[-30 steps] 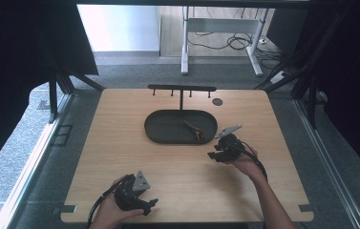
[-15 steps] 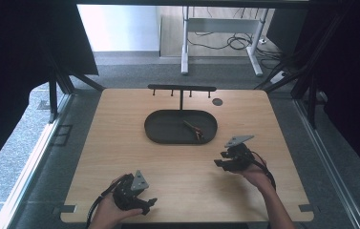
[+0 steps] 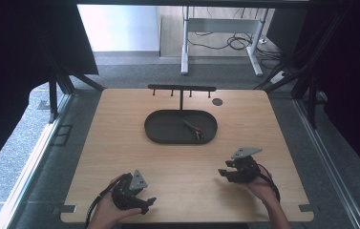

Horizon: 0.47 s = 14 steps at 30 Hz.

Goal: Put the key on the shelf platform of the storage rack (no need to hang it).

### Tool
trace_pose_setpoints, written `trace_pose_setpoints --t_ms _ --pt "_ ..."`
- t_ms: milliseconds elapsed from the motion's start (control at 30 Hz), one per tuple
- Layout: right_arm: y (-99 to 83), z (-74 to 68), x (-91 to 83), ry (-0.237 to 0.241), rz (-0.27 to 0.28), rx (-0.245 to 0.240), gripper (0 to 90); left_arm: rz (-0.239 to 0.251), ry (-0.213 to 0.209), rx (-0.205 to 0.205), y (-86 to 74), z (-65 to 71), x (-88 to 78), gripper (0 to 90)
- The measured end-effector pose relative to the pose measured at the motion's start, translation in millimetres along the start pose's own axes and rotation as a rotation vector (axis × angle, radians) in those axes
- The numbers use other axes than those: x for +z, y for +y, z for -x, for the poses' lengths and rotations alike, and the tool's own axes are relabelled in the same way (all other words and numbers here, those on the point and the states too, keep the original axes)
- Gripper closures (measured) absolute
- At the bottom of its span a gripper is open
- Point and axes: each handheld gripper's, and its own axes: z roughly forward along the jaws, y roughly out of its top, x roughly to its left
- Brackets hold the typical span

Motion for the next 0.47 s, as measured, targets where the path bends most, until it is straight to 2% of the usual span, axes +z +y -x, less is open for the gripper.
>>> trace_pose_setpoints --t_ms 167,333,467 --pt "-6.3 -3.7 -3.3 -0.032 0.014 0.003 46.7 -0.001 0.002 -0.002 0.2 -0.2 -0.9 19.6" --pt "-3.0 -3.0 -14.6 -0.06 0.089 0.025 43.7 0.015 -0.001 -0.011 1.7 -1.7 -4.4 19.6" --pt "-4.5 -1.2 -15.8 -0.066 0.105 0.037 42.3 0.021 0.005 -0.024 2.0 -3.9 -6.0 19.6"
